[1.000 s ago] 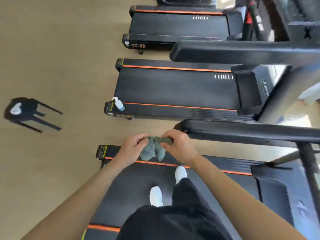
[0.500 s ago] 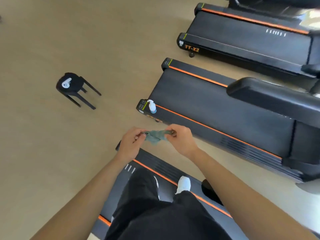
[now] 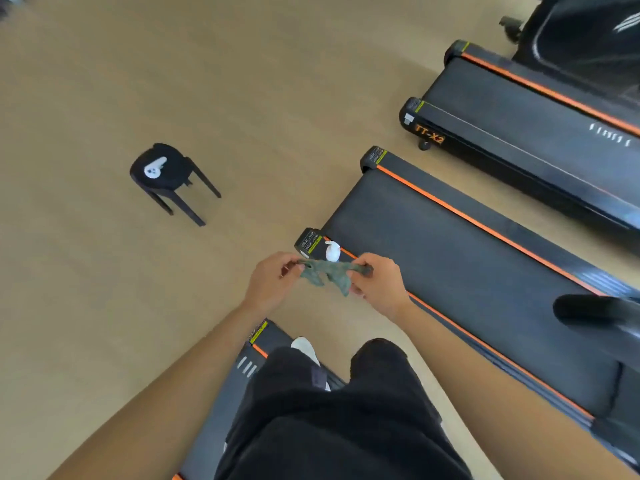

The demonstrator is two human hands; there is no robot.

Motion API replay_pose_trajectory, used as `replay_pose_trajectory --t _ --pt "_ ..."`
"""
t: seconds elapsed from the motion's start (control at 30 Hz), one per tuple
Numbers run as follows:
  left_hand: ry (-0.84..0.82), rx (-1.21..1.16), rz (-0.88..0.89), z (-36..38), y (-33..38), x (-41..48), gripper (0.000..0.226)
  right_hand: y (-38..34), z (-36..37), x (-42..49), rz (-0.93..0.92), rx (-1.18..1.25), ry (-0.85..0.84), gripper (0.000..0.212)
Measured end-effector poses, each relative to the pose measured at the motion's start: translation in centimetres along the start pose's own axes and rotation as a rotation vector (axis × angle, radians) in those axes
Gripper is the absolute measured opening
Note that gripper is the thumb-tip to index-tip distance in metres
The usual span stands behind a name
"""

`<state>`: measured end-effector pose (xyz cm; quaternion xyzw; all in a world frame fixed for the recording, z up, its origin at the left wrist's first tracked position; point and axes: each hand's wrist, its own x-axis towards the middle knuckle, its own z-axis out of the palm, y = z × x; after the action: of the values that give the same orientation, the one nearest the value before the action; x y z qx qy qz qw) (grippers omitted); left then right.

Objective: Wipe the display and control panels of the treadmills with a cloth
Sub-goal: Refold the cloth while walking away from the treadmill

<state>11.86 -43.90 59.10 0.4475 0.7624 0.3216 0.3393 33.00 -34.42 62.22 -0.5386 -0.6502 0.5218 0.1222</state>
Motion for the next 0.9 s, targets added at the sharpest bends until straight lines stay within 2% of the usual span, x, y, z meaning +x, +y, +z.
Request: replay_pose_trajectory --t 0.07,0.2,0.37,0.47,0.57,0.63,0.77,0.9 --pt "-0.032 0.082 0.043 -0.8 -1.6 4.2 0.01 -0.9 1.1 4.0 -0.006 -0.006 0.01 0.018" --pt "-0.079 0.165 0.07 -1.1 -4.8 12.0 0.01 -0.1 3.4 12.6 -0.028 -0.039 0.016 0.011" --pt "-0.105 -0.21 -0.131 3.5 -10.6 22.9 0.013 5.3 6.6 24.7 -0.043 0.018 0.027 0.008" --pt "-0.107 -0.321 -0.157 6.9 -13.7 29.8 0.016 9.2 8.5 31.6 -0.052 0.095 0.004 0.007" --pt "-0.167 -0.175 -0.079 8.1 -15.2 34.8 0.036 11.2 9.0 36.5 -0.036 0.108 0.035 0.009" --pt "-0.224 -0.046 -0.035 8.6 -15.9 37.8 0.04 12.2 8.7 38.8 0.014 0.133 0.097 0.015" --pt "-0.261 0.171 0.082 9.2 -16.0 43.6 0.03 13.9 8.3 42.0 0.15 0.183 0.185 0.011" --pt "-0.508 0.313 0.162 10.8 -16.8 50.8 0.027 15.4 8.7 44.3 0.308 0.156 0.338 0.009"
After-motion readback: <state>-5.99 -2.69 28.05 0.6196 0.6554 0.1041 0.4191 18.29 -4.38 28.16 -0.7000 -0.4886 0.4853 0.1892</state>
